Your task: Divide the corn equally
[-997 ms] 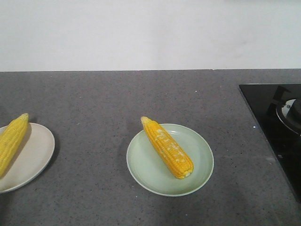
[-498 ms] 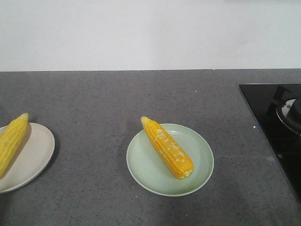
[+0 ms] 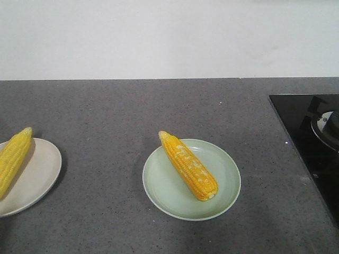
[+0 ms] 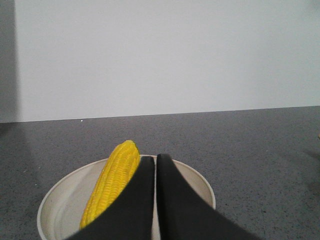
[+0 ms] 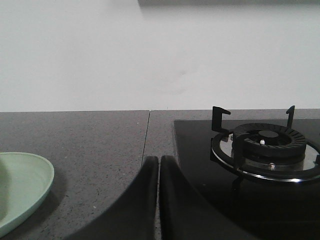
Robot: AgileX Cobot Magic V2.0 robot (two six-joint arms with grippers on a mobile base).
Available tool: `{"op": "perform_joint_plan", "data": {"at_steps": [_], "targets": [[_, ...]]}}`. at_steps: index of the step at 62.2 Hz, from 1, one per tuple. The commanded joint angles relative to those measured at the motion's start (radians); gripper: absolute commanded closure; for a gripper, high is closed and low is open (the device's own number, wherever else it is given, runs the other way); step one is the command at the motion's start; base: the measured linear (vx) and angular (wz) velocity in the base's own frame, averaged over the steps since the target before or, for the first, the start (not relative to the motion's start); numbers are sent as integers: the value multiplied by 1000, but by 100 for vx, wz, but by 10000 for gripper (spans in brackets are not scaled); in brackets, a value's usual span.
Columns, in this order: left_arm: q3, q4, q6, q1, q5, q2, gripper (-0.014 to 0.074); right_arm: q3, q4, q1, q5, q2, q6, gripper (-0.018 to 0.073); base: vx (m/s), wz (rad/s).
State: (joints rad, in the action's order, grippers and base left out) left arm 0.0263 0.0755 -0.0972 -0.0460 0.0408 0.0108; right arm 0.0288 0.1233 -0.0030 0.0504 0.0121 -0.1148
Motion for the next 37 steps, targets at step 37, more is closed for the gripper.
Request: {"op": "perform_joint_plan", "data": {"at_steps": [37], "targets": [[15,-1,-9,0,-77,17,603,7,-8,-5,-75,1,-10,562,0,0]]}}
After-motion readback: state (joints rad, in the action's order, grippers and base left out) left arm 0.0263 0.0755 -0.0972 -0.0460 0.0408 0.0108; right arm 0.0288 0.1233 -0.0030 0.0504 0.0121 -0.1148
